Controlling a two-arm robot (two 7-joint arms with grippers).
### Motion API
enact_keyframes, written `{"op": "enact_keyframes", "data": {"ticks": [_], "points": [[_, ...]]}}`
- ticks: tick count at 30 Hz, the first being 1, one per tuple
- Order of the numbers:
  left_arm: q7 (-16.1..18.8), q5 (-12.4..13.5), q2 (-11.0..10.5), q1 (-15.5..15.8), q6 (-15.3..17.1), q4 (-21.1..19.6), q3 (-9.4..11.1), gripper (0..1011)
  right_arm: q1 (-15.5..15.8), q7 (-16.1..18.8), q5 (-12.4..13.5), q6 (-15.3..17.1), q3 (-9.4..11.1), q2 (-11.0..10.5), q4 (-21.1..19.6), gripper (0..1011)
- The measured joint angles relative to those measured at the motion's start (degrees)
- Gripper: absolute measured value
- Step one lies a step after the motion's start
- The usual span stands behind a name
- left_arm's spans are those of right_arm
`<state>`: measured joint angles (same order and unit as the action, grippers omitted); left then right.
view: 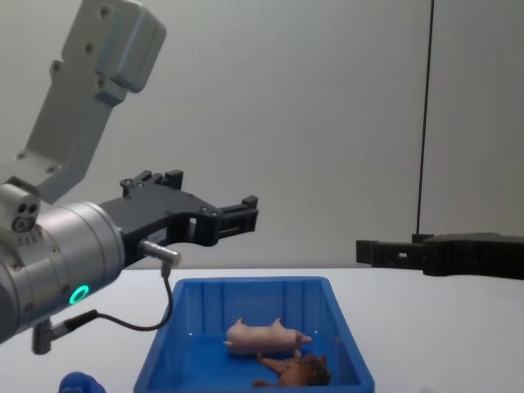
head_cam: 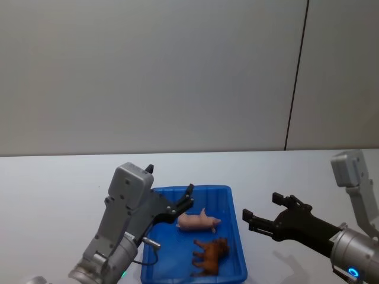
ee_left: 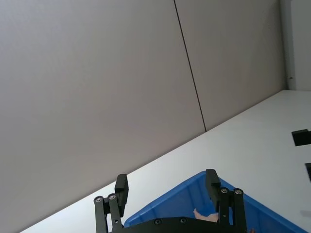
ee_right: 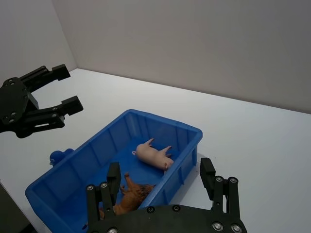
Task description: Pick up the two dolls from the table and place them into the box.
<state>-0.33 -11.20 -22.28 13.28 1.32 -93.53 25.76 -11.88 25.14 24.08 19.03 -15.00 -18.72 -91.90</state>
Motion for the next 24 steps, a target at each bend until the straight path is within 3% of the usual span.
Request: {"op": "enact_keyframes", "data": {"ticks": [24], "points": [[5.04, -1.83, -7.37, -7.62, 5.53, -5.83, -2.58, 1001, 1.54, 0.1, 0.0, -0.79, 0.44, -1.4, -1.52, 1001]]}}
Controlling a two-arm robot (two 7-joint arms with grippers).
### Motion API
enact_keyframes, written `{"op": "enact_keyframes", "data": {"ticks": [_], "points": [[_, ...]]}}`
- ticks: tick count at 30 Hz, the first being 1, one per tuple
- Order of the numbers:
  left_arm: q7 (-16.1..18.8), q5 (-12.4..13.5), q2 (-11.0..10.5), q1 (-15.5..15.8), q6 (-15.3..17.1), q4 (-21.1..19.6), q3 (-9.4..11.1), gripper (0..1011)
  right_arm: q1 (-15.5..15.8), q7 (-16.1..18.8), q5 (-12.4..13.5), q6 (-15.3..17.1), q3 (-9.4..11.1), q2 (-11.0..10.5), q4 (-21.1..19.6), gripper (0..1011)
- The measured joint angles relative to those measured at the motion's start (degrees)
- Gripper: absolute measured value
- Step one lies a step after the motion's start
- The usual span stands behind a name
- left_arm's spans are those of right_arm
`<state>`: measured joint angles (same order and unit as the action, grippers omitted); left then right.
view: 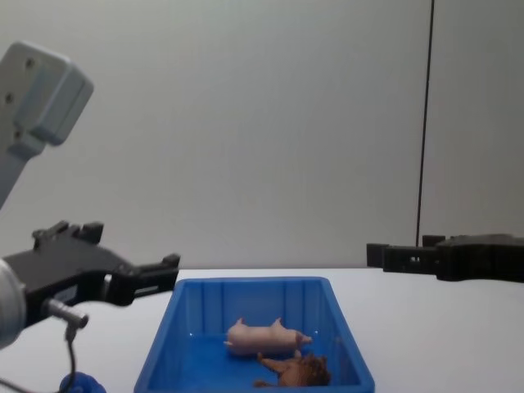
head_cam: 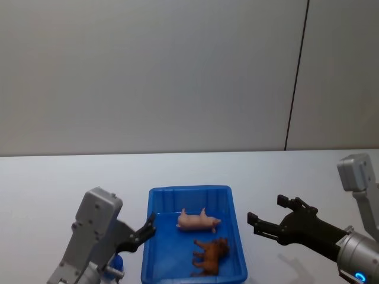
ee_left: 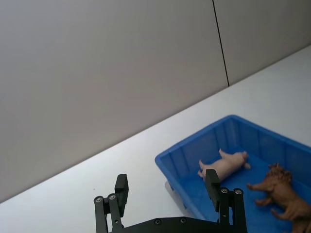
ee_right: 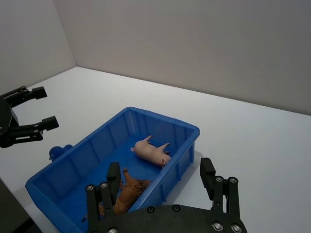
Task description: Pick up the two dolls from the table and place them into the box.
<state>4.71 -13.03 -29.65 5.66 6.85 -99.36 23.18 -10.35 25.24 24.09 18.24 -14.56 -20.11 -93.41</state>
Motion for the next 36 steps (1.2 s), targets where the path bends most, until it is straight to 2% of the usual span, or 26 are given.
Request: {"op": "enact_keyframes", "data": {"ticks": [9, 19, 29, 36], "points": [[0.13, -1.1, -1.82, -2.62, 1.99, -0.07, -0.38, 1001, 0.13, 0.0, 0.0, -0.06, 0.06, -0.12, -0.11, 1001], [-0.19, -2.61, -2.89, -4.54, 2.77, 1.52, -0.77, 1001, 0.18, 0.0, 0.0, -0.11, 0.08, -0.18, -0.17, 1001], [-0.9, -3.37, -2.87, -5.04, 2.19, 3.84, -1.13, 1001, 0.23, 0.0, 0.0, -0.11, 0.08, -0.22, -0.21, 1001], [-2.08, -3.34, -2.03, -4.16, 0.84, 6.42, -1.43, 1001, 0.23, -0.01, 0.0, -0.11, 0.07, -0.23, -0.22, 1001]]}}
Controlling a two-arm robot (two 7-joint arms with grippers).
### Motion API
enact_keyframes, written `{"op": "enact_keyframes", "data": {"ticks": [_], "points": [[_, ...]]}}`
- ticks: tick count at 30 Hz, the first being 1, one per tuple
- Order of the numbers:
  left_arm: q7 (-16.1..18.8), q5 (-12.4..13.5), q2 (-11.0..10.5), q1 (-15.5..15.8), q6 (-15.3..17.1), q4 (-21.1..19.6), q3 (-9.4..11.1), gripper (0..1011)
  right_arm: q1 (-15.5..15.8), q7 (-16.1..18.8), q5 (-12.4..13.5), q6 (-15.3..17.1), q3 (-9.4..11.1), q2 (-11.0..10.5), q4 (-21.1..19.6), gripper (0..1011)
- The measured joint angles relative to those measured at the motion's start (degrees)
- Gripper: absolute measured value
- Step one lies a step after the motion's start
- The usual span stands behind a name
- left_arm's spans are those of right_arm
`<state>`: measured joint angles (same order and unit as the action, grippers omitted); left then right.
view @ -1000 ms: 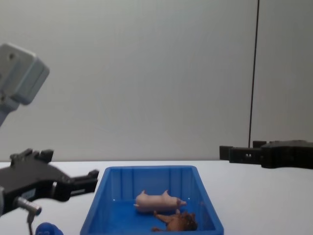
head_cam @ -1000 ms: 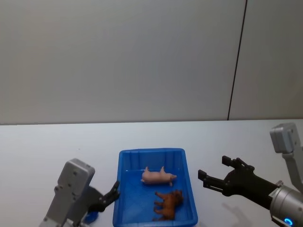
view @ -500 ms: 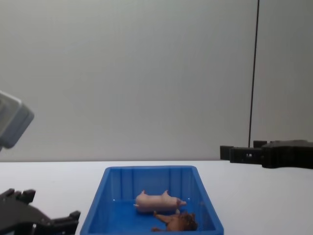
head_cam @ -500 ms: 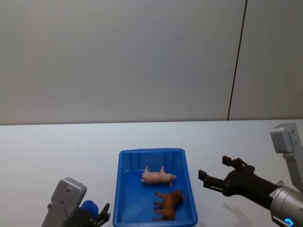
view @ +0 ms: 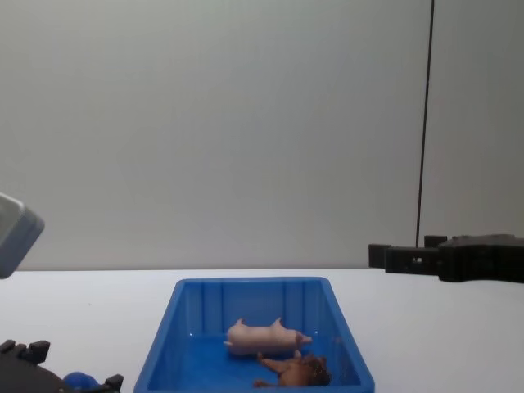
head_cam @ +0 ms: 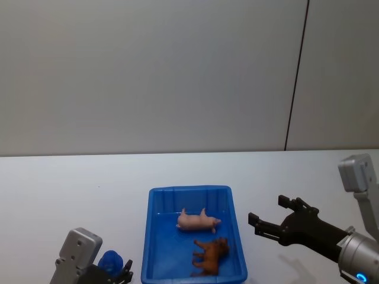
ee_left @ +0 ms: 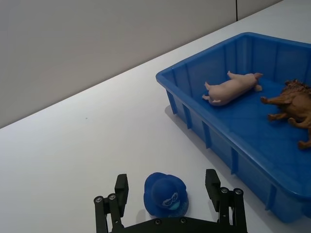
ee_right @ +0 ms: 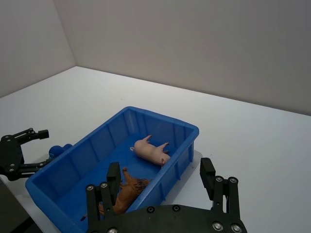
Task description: Pick up the two dolls from the table and place them into the box.
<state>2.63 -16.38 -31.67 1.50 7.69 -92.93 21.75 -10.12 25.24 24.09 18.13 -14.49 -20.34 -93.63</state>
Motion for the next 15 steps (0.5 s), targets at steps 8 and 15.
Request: {"op": "enact_keyframes", "data": {"ticks": [8, 15], "points": [[-2.29, 0.58, 1.35, 1.87, -1.3, 3.55, -0.28, 1001, 0.0, 0.0, 0.0, 0.01, 0.0, 0.0, 0.0, 1001], [-4.86, 0.82, 2.6, 3.61, -1.75, 6.73, -0.45, 1001, 0.0, 0.0, 0.0, 0.01, 0.0, 0.0, 0.01, 1001]]}}
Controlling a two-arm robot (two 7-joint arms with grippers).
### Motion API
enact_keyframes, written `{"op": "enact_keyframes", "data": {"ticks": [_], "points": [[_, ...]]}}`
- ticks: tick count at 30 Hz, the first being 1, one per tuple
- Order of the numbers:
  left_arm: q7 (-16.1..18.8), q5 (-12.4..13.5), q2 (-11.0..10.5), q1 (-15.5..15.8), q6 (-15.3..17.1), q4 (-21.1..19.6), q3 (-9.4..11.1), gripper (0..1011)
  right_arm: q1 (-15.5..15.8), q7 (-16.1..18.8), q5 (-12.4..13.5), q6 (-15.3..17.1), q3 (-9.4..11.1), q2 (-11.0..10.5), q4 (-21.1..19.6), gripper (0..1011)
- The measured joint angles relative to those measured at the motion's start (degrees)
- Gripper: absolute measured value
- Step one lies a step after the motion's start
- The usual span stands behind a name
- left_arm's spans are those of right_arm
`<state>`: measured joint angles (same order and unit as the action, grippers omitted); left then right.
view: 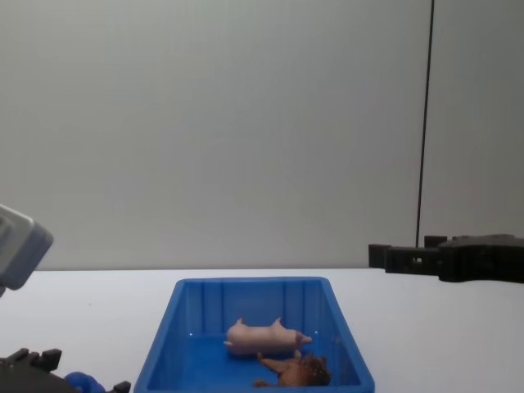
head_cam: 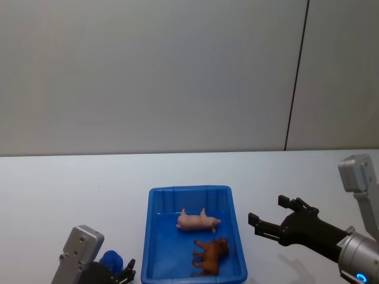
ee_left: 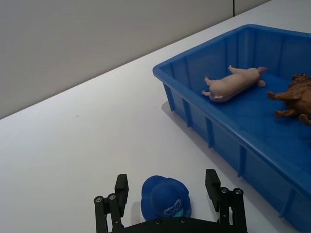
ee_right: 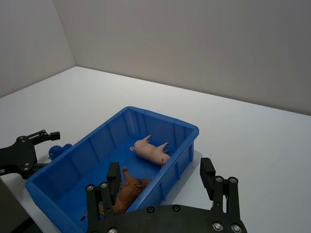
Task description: Pick up the two dolls from the table and place them into the box.
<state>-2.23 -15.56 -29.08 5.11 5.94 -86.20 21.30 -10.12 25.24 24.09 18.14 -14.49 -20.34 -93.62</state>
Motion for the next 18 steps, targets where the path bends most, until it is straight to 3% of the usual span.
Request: {"op": "enact_keyframes", "data": {"ticks": [8, 18], "points": [[-1.79, -0.42, 0.75, 0.94, 0.19, 2.36, -0.23, 963, 0.0, 0.0, 0.0, 0.0, 0.0, 0.0, 0.0, 1001], [-2.17, -0.99, 0.91, 1.06, 0.81, 3.06, -0.6, 673, 0.0, 0.0, 0.0, 0.0, 0.0, 0.0, 0.0, 1001]]}}
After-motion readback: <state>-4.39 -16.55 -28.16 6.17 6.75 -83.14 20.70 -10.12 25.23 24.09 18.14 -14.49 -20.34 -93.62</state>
